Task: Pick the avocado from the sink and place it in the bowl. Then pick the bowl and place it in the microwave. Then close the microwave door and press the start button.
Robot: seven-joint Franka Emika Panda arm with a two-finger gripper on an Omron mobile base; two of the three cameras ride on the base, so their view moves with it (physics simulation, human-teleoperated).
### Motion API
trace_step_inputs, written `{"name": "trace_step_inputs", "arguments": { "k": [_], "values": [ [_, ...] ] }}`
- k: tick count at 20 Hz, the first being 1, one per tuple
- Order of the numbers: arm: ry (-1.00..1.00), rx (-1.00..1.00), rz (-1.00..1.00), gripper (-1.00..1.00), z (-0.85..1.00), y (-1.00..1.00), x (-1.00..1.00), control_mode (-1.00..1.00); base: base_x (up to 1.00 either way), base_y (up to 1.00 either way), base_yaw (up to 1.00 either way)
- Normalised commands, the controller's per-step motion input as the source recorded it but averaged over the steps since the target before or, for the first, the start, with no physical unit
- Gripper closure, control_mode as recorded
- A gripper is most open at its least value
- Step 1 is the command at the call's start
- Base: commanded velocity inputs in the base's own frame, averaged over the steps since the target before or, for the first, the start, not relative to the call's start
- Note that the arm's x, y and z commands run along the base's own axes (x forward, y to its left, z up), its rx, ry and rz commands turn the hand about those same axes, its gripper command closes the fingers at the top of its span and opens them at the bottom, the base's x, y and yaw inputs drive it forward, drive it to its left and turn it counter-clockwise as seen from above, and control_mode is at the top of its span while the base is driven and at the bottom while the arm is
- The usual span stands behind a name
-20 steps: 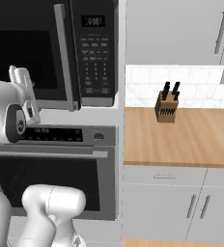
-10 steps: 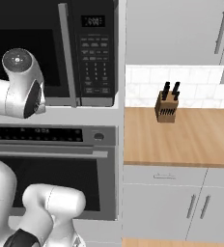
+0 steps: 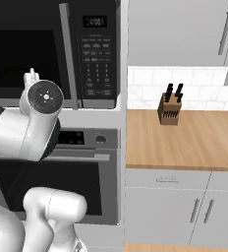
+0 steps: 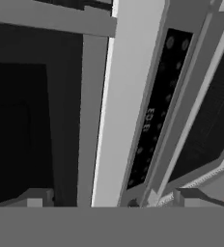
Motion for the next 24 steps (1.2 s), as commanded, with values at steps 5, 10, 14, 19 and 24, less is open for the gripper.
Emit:
{"name": "trace_step_inputs", "arguments": {
  "k": [5, 10, 14, 19, 24],
  "values": [
    [-0.06, 0.36, -0.03, -1.0, -0.22, -0.78, -0.8, -1.0, 0.0, 0.0, 0.0],
    [0.0, 0.25, -0.04, -1.0, 0.02, -0.71, 0.07, -1.0, 0.0, 0.0, 0.0],
    [0.04, 0.01, -0.01, -1.0, 0.08, -0.04, 0.7, -1.0, 0.0, 0.0, 0.0],
    [0.02, 0.0, 0.0, -1.0, 0.03, -0.16, 0.47, -1.0, 0.0, 0.0, 0.0],
    [0.07, 0.0, -0.02, -1.0, 0.0, -0.17, 0.41, -1.0, 0.0, 0.0, 0.0]
  ]
}}
